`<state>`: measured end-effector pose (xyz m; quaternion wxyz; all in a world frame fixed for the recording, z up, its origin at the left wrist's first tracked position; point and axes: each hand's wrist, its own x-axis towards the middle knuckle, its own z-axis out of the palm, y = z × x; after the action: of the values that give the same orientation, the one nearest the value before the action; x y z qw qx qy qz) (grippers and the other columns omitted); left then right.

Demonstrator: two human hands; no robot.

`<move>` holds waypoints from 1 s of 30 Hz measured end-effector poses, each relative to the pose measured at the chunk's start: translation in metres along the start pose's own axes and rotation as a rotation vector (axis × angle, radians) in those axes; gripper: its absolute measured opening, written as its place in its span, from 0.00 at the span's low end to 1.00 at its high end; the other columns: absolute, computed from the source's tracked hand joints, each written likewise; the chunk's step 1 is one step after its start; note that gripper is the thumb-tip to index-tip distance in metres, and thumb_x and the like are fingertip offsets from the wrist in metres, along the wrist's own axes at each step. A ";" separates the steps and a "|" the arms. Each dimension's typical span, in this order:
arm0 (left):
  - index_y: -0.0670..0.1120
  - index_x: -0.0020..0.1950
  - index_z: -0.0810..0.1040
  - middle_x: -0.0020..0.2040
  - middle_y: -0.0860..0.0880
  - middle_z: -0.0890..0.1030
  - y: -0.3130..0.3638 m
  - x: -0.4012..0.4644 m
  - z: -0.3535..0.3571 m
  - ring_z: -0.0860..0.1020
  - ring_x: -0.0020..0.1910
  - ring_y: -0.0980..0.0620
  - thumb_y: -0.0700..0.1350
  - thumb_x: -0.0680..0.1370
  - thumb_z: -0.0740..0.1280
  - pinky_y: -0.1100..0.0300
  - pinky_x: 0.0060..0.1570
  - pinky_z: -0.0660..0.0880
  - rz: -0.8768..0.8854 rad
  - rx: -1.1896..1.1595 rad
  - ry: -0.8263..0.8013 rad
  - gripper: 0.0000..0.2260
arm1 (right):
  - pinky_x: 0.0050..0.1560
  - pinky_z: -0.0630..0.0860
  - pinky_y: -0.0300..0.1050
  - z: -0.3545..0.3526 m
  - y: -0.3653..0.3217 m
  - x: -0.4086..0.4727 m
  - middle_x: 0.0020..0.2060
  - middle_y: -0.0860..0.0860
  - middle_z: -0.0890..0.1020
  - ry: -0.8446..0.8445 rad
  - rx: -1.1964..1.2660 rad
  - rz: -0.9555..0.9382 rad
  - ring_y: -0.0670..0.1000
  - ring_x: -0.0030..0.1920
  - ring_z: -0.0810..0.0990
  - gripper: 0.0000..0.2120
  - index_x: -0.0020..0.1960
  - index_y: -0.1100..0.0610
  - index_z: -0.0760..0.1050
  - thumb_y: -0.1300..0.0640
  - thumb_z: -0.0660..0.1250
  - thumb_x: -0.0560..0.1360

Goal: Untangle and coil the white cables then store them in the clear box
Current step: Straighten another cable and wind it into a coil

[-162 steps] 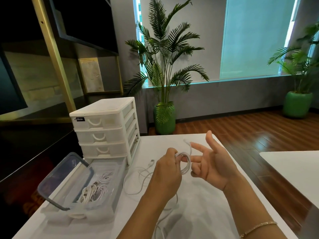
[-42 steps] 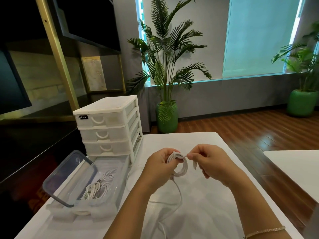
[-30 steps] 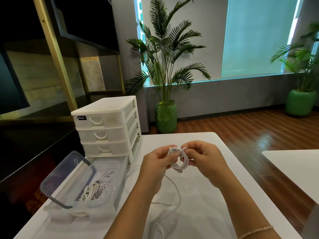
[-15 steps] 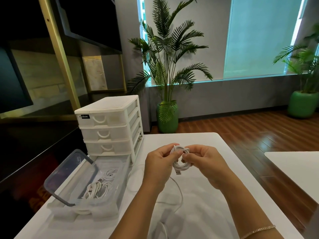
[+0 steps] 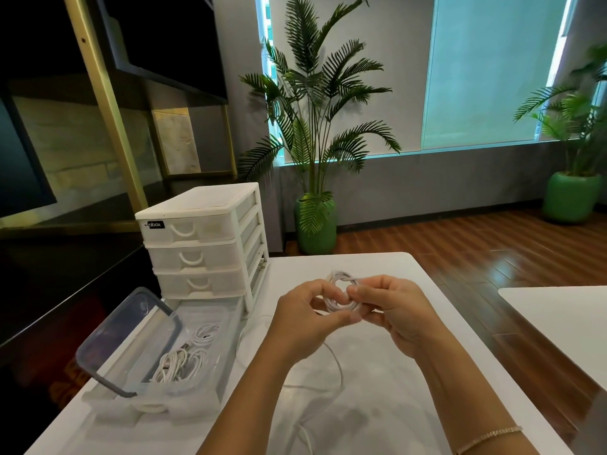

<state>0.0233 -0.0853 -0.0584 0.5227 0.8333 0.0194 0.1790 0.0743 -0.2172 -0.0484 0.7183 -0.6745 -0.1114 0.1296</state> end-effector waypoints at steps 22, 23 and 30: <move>0.52 0.41 0.77 0.43 0.53 0.81 -0.009 0.004 0.000 0.80 0.46 0.50 0.43 0.77 0.65 0.61 0.46 0.78 -0.020 -0.124 -0.041 0.06 | 0.44 0.81 0.48 -0.003 -0.001 0.001 0.19 0.47 0.76 0.036 -0.037 -0.009 0.45 0.25 0.76 0.07 0.36 0.64 0.79 0.68 0.66 0.71; 0.52 0.42 0.76 0.43 0.53 0.81 -0.009 0.005 0.001 0.80 0.45 0.50 0.43 0.78 0.65 0.61 0.47 0.78 -0.016 -0.122 -0.040 0.06 | 0.44 0.82 0.49 -0.003 -0.001 0.002 0.20 0.47 0.76 0.034 -0.034 -0.006 0.46 0.26 0.77 0.07 0.35 0.64 0.79 0.68 0.66 0.71; 0.50 0.43 0.76 0.47 0.51 0.81 -0.007 0.003 0.004 0.80 0.50 0.49 0.42 0.78 0.64 0.57 0.53 0.79 -0.031 -0.157 -0.062 0.05 | 0.46 0.82 0.52 0.000 -0.001 -0.001 0.36 0.57 0.83 -0.047 0.023 0.019 0.56 0.40 0.82 0.11 0.36 0.62 0.79 0.68 0.61 0.74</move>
<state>0.0288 -0.0843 -0.0654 0.5895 0.7945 0.0019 0.1459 0.0733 -0.2181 -0.0475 0.7220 -0.6639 -0.1203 0.1533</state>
